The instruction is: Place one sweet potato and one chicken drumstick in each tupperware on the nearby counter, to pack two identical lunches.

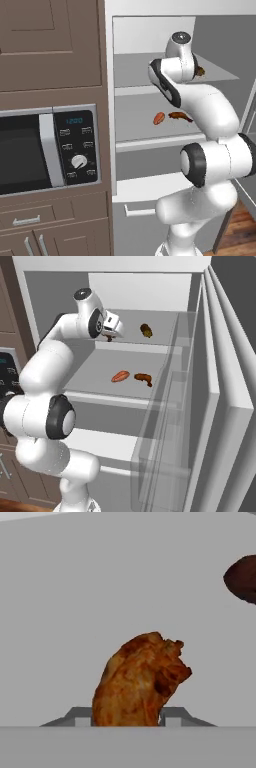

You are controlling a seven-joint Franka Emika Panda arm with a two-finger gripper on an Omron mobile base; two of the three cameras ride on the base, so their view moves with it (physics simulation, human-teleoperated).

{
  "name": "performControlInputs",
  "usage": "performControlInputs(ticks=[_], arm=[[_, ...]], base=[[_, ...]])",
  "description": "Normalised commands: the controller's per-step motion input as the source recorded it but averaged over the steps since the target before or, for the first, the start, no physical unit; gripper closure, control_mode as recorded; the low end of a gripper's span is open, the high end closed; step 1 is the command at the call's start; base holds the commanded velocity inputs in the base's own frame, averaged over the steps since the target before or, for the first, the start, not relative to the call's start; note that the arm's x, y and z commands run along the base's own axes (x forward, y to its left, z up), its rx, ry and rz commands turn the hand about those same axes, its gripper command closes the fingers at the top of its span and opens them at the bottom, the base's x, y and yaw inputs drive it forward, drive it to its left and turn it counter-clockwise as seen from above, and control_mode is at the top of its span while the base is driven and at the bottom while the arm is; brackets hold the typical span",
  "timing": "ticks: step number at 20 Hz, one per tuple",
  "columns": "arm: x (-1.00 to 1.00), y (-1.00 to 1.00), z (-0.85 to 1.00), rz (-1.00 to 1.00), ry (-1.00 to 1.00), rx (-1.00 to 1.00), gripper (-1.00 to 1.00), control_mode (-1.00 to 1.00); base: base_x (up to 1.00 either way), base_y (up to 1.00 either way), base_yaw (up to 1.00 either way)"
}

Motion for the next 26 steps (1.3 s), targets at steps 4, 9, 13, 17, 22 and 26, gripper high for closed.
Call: performControlInputs(ticks=[4, 9, 13, 17, 22, 26], arm=[[-1.0, 0.06, -0.09, 0.04, -0.15, 0.0, 1.0, -1.0], [-1.0, 0.0, 0.0, 0.14, -0.05, -0.02, 1.0, -1.0], [-1.0, 0.04, 0.0, 0.13, 0.0, -0.04, 1.0, -1.0], [-1.0, 0.04, 0.01, 0.13, 0.0, -0.04, 1.0, -1.0], [-1.0, 0.07, 0.16, 0.13, -0.01, -0.07, 1.0, -1.0], [-0.42, 0.18, 0.0, 0.04, 0.01, -0.06, 1.0, 1.0]], base=[[0.0, 0.0, 0.0], [0.0, 0.0, 0.0], [0.0, 0.0, 0.0], [0.0, 0.0, 0.0], [0.0, 0.0, 0.0], [-0.36, 0.22, 0.0]])
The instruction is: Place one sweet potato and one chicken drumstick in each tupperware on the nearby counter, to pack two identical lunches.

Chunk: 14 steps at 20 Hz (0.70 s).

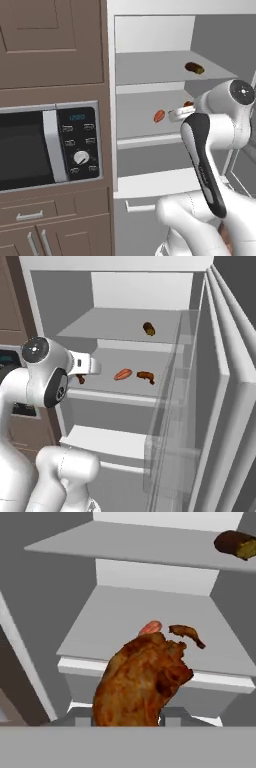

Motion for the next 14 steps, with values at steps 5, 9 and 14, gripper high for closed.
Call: performControlInputs(ticks=[5, 9, 14], arm=[[0.0, 0.0, 0.0, 0.0, 0.0, 0.0, 1.0, 1.0], [0.0, 0.0, 0.0, 0.0, 0.0, 0.0, 1.0, 1.0], [0.0, 0.0, 0.0, 0.0, 0.0, 0.0, 1.0, 1.0]], base=[[-0.78, 0.35, 0.0], [-0.79, 0.16, 0.03], [-0.7, 0.12, 0.11]])
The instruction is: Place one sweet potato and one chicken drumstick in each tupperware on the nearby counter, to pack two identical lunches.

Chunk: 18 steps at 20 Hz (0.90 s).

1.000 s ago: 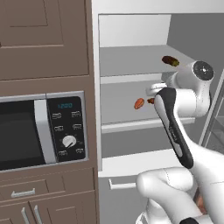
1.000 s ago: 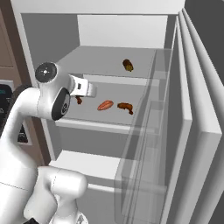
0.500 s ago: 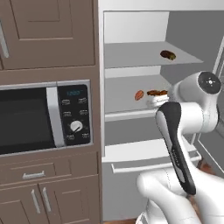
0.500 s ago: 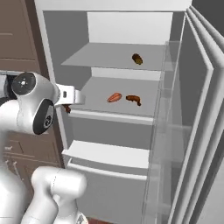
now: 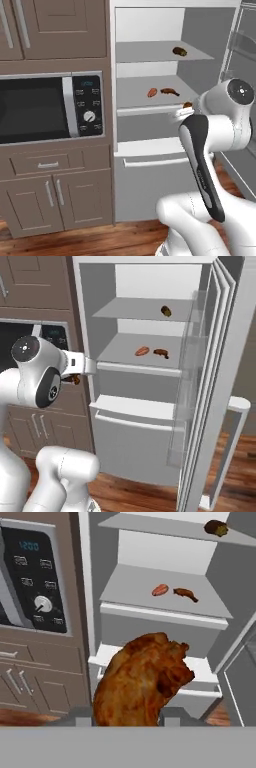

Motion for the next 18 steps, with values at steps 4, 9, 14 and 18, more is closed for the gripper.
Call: performControlInputs(ticks=[4, 9, 14, 18], arm=[[0.0, 0.0, 0.0, 0.0, 0.0, 0.0, 1.0, 1.0], [0.0, 0.0, 0.0, 0.0, 0.0, 0.0, 1.0, 1.0], [0.0, 0.0, 0.0, 0.0, 0.0, 0.0, 1.0, 1.0], [0.0, 0.0, 0.0, 0.0, 0.0, 0.0, 1.0, 1.0]], base=[[-0.22, 0.54, 0.17], [-0.01, 0.78, 0.24], [0.0, 0.92, 0.27], [0.09, 1.0, 0.22]])
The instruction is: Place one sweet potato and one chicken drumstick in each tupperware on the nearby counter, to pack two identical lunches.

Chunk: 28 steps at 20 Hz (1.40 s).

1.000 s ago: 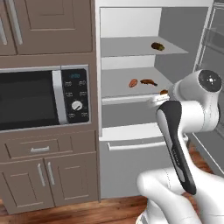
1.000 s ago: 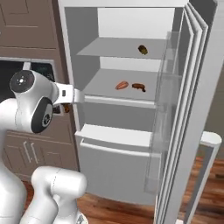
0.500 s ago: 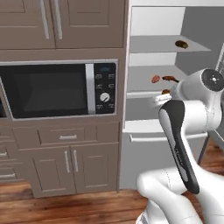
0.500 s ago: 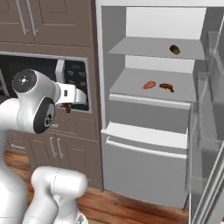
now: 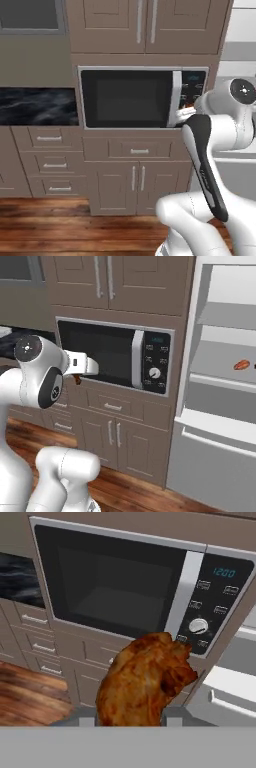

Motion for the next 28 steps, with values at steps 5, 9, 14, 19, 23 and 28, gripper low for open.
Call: performControlInputs(ticks=[5, 9, 14, 19, 23, 28], arm=[[0.0, 0.0, 0.0, 0.0, 0.0, 0.0, 1.0, 1.0], [0.0, 0.0, 0.0, 0.0, 0.0, 0.0, 1.0, 1.0], [0.0, 0.0, 0.0, 0.0, 0.0, 0.0, 1.0, 1.0], [0.0, 0.0, 0.0, 0.0, 0.0, 0.0, 1.0, 1.0], [0.0, 0.0, 0.0, 0.0, 0.0, 0.0, 1.0, 1.0], [0.0, 0.0, 0.0, 0.0, 0.0, 0.0, 1.0, 1.0]], base=[[0.27, 1.0, 0.17], [0.52, 1.0, 0.12], [0.67, 1.0, 0.13], [0.27, 0.94, 0.56], [0.47, 0.69, 0.69], [0.97, 0.36, 0.56]])
